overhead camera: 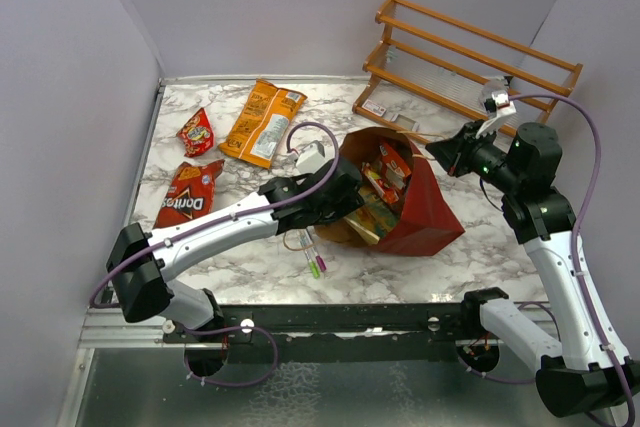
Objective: Take the snacks out of the paper bag
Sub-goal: Take out the snack from the paper bag.
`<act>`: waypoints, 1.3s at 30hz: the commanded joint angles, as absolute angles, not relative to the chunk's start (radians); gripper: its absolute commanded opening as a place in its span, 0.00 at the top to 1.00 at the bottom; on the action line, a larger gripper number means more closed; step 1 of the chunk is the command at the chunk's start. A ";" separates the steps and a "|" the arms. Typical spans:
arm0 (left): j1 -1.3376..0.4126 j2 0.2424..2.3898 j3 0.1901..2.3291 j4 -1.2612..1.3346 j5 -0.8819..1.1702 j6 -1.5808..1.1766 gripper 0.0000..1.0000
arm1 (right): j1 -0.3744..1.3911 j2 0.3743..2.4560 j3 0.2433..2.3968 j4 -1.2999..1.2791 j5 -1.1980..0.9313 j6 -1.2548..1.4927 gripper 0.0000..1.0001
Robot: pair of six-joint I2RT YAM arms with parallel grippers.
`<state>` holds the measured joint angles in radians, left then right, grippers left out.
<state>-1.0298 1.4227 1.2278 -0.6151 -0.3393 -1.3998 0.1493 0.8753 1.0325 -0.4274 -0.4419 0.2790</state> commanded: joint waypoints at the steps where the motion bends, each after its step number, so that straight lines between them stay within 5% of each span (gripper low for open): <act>1: -1.042 1.456 1.269 -0.670 -0.369 -1.416 0.54 | 0.152 0.862 1.024 -0.429 -0.440 0.271 0.99; 11: -1.043 1.419 1.331 -0.632 -0.418 -1.307 1.00 | 0.152 0.855 1.017 -0.430 -0.426 0.267 0.99; 39: -1.043 1.093 1.498 -0.135 -0.275 -0.571 1.00 | 0.151 0.815 1.003 -0.438 -0.337 0.268 0.99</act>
